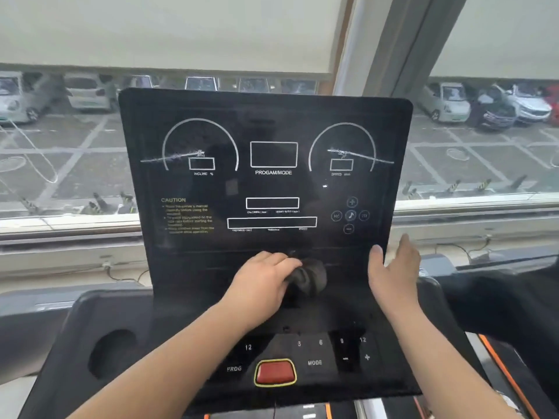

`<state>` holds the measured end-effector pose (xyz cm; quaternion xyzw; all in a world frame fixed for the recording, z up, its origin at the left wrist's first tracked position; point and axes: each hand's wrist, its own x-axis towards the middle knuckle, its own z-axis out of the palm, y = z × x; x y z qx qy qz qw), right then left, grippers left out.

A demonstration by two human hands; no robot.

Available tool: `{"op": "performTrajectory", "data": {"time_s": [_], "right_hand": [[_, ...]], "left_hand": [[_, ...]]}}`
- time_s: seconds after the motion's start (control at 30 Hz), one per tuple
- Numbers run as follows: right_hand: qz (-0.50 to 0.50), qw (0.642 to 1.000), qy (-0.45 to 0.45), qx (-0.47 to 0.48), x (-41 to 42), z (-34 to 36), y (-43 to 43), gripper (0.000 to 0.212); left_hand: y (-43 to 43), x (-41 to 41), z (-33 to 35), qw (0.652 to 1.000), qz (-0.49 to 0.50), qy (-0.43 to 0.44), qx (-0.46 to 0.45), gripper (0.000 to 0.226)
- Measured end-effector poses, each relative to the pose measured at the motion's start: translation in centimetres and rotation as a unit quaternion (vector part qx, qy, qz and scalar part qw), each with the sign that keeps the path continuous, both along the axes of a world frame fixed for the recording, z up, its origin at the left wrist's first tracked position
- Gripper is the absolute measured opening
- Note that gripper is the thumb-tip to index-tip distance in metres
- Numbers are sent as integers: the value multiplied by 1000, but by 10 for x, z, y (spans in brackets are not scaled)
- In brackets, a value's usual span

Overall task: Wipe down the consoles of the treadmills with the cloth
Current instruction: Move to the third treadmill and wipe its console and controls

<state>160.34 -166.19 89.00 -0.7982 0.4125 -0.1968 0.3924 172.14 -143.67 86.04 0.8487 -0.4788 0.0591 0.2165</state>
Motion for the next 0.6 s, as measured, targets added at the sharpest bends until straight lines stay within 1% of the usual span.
{"op": "performTrajectory", "data": {"time_s": [0.13,0.17,0.23,0.3,0.4,0.53,0.6], "right_hand": [[18,993,24,112,-8,-10,-16,67],[16,990,36,133,-7,-12,-17,62],[9,988,43,147,-3,-20,-18,45],[3,989,40,141,0,-29,-19,35],[-8,992,30,125,0,-36,-21,31],[5,990,6,139,-2,-42,-24,30],[4,989,-1,150,-2,-45,-26,33]], "left_hand": [[-68,-26,-7,1000,9,16,7,39],[-75,-30,-7,1000,17,24,11,40],[-75,-31,-7,999,25,39,11,42],[-58,-27,-7,999,28,46,-4,41],[-14,-16,-2,998,49,49,-8,44],[45,-1,4,989,134,44,-31,40],[56,3,4,984,164,50,-37,35]]}}
